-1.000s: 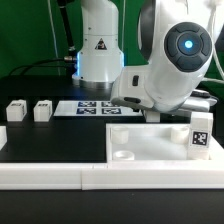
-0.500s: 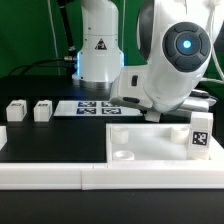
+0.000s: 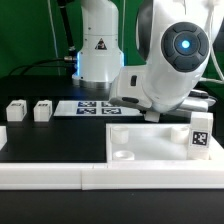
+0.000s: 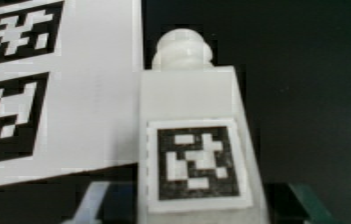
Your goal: Assemble square table
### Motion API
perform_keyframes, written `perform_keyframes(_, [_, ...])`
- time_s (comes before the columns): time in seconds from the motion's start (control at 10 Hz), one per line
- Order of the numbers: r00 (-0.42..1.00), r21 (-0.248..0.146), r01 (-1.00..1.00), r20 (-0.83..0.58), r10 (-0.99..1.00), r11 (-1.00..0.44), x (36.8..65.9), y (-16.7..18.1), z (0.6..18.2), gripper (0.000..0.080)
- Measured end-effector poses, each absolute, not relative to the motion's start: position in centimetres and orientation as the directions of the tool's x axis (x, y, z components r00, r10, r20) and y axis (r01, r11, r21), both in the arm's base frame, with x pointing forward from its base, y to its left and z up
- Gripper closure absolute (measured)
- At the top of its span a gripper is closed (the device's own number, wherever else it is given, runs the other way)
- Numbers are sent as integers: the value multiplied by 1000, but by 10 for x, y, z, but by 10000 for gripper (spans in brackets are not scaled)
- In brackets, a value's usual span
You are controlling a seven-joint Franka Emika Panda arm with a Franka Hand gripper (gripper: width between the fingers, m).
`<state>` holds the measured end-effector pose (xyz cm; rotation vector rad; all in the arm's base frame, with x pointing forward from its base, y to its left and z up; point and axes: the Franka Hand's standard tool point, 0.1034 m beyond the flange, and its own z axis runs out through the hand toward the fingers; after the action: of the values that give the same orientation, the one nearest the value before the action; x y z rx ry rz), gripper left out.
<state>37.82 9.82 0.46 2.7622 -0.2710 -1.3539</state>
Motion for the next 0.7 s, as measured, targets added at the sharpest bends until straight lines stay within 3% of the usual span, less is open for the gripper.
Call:
perform_keyframes(0.2, [601, 121, -134, -780, -178, -984, 380, 95, 7, 509])
perform_keyframes(0.5, [625, 75, -177, -762, -171, -981, 414, 63, 71, 509])
perform_keyframes(0.7, [653, 68, -197, -735, -182, -978, 419, 47, 90, 509])
